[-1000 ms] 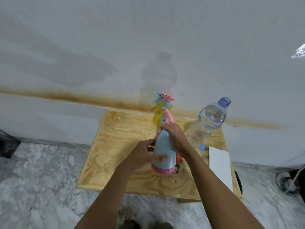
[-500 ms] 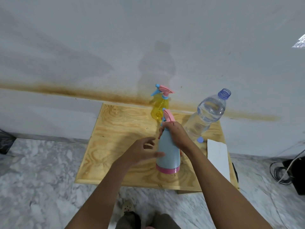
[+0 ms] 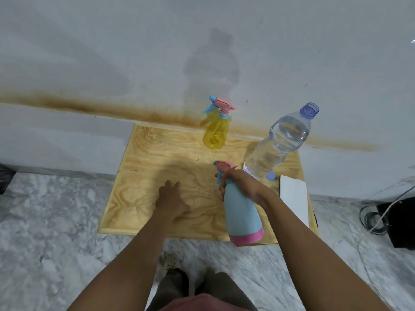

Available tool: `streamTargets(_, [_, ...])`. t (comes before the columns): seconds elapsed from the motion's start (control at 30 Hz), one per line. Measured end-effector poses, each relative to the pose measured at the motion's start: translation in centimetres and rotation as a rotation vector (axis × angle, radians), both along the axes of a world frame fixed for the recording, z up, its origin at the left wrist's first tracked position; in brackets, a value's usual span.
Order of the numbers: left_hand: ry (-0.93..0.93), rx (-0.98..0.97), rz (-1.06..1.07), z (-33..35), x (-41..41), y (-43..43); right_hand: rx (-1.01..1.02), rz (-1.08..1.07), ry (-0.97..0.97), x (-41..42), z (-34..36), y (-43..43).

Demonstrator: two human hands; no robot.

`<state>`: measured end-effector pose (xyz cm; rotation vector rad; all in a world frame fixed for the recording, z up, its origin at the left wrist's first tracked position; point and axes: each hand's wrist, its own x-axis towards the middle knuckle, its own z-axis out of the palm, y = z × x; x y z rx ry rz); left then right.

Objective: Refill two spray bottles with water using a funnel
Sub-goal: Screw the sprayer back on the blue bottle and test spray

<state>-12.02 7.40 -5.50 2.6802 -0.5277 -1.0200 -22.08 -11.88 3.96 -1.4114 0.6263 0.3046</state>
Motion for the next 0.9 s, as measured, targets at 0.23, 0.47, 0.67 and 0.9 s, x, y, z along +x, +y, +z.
streamTargets(0.23, [-0.090, 0.127, -0.089, -0.2, -0.4, -0.4, -0.121, -0.012, 0.134, -0.6, -1.0, -0.7])
streamTargets(0.47, [-0.110, 0.122, -0.101, -0.2, -0.3, -0.2, -0.112, -0.031, 0.156, -0.7, -1.4, -0.8])
streamTargets(0.67, [-0.124, 0.117, -0.096, -0.2, -0.3, -0.2, -0.135, -0.051, 0.076, -0.6, -2.0, -1.2])
streamTargets(0.9, [-0.115, 0.106, -0.087, -0.3, -0.3, -0.2, -0.179, -0.027, 0.058, -1.3, -1.7, -1.0])
